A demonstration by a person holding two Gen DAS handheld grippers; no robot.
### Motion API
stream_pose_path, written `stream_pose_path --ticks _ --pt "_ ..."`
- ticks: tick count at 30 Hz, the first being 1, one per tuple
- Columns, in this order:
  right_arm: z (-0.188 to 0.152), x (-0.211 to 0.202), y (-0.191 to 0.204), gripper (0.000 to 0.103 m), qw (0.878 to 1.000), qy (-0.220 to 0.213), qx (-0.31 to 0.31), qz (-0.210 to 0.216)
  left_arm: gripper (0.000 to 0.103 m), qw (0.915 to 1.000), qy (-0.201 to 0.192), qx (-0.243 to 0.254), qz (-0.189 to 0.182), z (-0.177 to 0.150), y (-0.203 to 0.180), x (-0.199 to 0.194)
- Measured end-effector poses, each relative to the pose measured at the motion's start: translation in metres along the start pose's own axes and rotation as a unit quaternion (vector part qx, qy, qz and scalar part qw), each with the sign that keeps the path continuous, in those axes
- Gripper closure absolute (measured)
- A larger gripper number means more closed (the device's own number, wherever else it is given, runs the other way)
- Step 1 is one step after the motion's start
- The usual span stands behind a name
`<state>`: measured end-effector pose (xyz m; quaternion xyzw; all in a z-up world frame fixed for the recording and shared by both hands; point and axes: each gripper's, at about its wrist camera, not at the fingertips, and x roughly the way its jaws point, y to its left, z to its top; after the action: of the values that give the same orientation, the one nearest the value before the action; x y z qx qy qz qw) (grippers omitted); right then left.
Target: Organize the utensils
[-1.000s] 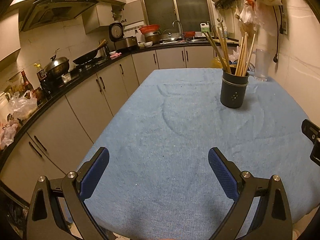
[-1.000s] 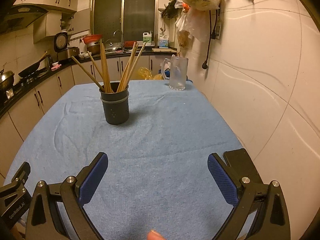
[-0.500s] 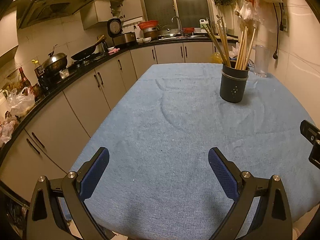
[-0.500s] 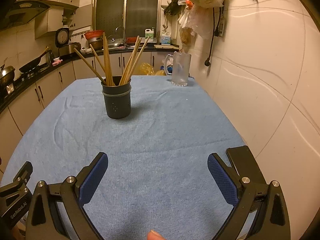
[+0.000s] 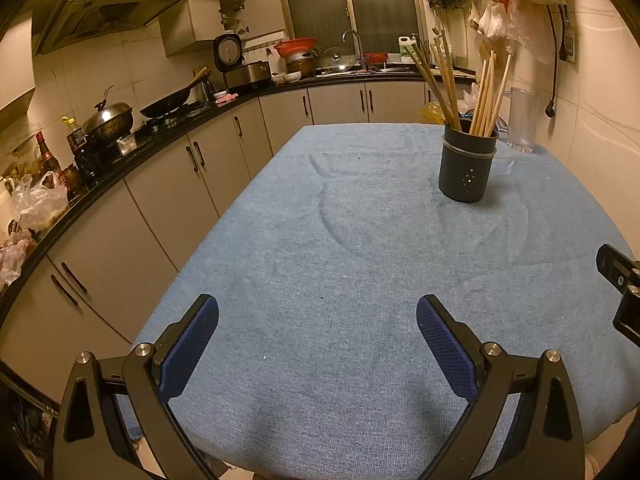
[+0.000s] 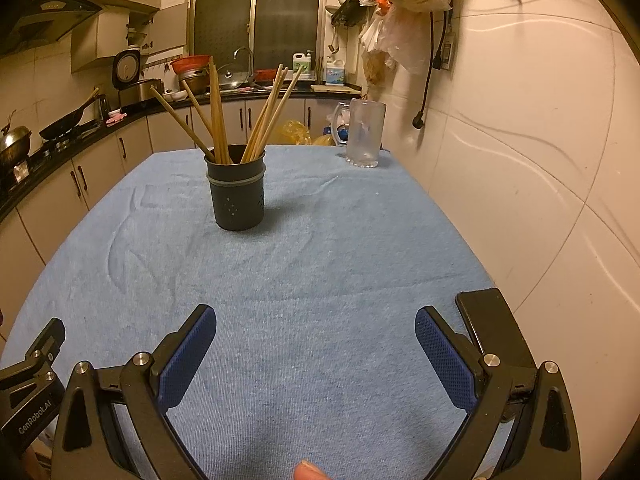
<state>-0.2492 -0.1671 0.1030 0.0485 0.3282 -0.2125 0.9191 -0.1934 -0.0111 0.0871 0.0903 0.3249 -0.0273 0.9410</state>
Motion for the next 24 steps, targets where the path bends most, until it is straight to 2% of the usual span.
stream_pose_path --ticks 24 --pt "-0.0024 0.0039 0.0018 0.002 1.0 0.008 -0.003 0.003 0.004 1.0 0.002 -0.002 -0.001 -0.0026 -0.0011 0.0021"
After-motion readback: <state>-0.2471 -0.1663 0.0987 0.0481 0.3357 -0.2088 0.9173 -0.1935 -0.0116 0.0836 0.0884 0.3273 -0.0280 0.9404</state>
